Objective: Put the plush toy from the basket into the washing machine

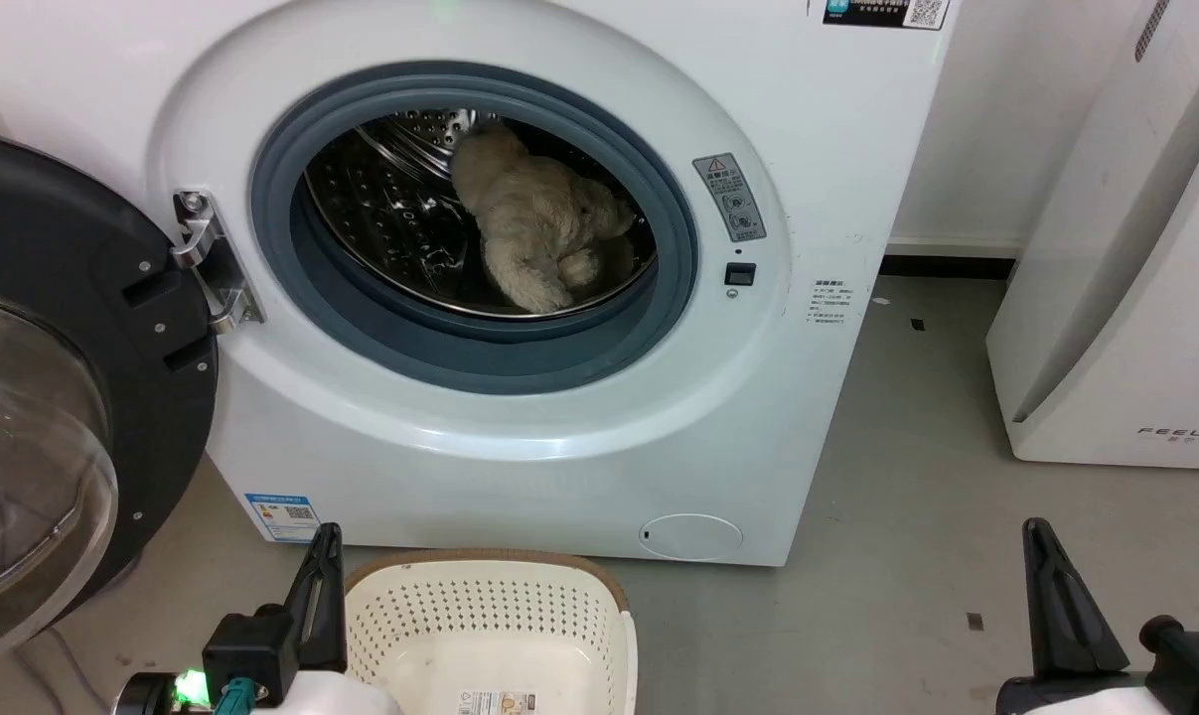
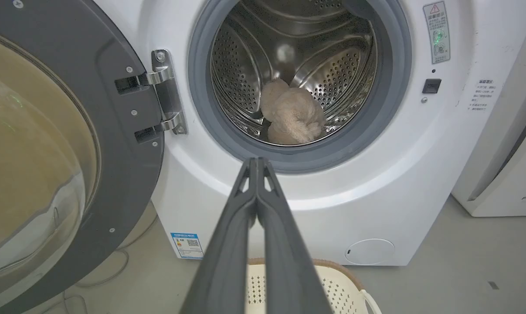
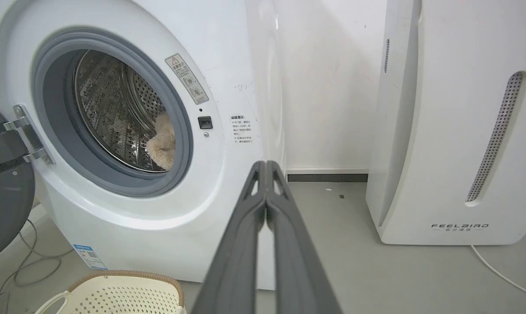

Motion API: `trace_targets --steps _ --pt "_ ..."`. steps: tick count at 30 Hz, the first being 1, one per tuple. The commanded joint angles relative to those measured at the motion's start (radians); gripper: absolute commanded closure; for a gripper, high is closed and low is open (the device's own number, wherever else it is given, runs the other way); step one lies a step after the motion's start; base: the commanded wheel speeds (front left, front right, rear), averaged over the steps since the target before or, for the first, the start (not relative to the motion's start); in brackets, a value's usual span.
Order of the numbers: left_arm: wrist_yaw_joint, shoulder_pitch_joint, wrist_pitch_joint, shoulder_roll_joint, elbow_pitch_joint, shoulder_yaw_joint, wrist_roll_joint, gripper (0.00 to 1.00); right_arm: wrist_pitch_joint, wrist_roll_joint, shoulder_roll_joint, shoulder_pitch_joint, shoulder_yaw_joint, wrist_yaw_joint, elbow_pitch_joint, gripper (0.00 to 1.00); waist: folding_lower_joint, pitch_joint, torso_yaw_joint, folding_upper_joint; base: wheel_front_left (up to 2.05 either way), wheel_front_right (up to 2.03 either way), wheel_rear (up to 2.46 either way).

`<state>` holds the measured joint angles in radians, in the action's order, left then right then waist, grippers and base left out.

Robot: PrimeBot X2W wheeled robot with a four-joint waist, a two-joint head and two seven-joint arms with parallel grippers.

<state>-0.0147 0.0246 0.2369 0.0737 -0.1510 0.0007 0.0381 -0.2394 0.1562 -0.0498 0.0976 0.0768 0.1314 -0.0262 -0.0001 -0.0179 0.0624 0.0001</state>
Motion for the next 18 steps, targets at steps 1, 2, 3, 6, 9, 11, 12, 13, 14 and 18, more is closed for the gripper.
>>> trace_targets --steps 1,2,3,6,9,11,12,13,14,18 --pt "0.001 -0.002 -0.006 -0.002 0.010 0.000 -0.004 1.00 0.008 -0.010 0.000 -0.009 -0.004 0.000 0.002 1.00 0.0001 0.000 -0.001 -0.0001 0.00 0.00 0.00" --pt "0.002 -0.003 -0.008 -0.002 0.011 0.000 -0.004 1.00 0.010 -0.011 0.000 -0.010 -0.004 0.000 0.002 1.00 0.0001 0.001 -0.002 -0.0001 0.00 0.00 0.00" --pt "0.002 -0.003 -0.010 -0.003 0.012 0.000 -0.004 1.00 0.012 -0.013 0.000 -0.011 -0.005 0.000 0.003 1.00 0.0001 0.001 -0.002 -0.0001 0.00 0.00 0.00" --pt "0.002 -0.003 -0.016 -0.003 0.016 0.000 -0.005 1.00 0.019 -0.017 0.000 -0.013 -0.007 0.000 0.003 1.00 0.0001 0.001 -0.004 -0.0001 0.00 0.00 0.00" --pt "0.002 -0.004 -0.022 -0.004 0.020 0.000 -0.006 1.00 0.025 -0.020 0.000 -0.016 -0.009 0.000 0.004 1.00 0.0001 0.002 -0.006 -0.0001 0.00 0.00 0.00" --pt "0.003 -0.004 -0.026 -0.004 0.022 0.000 -0.007 1.00 0.029 -0.023 0.000 -0.017 -0.010 0.000 0.004 1.00 0.0001 0.002 -0.007 -0.0001 0.00 0.00 0.00" --pt "0.003 -0.005 -0.028 -0.004 0.024 0.000 -0.007 1.00 0.031 -0.024 0.000 -0.018 -0.011 0.000 0.005 1.00 0.0001 0.002 -0.007 -0.0001 0.00 0.00 0.00" --pt "0.003 -0.005 -0.031 -0.005 0.025 0.000 -0.007 1.00 0.033 -0.026 0.000 -0.019 -0.012 0.000 0.005 1.00 0.0001 0.002 -0.008 -0.0001 0.00 0.00 0.00" --pt "0.003 -0.005 -0.033 -0.005 0.026 0.000 -0.008 1.00 0.035 -0.027 0.000 -0.019 -0.012 0.000 0.005 1.00 0.0001 0.002 -0.008 -0.0001 0.00 0.00 0.00" --pt "0.003 -0.006 -0.041 -0.005 0.031 0.000 -0.009 1.00 0.043 -0.032 0.000 -0.023 -0.015 0.000 0.006 1.00 0.0001 0.003 -0.010 -0.0001 0.00 0.00 0.00"
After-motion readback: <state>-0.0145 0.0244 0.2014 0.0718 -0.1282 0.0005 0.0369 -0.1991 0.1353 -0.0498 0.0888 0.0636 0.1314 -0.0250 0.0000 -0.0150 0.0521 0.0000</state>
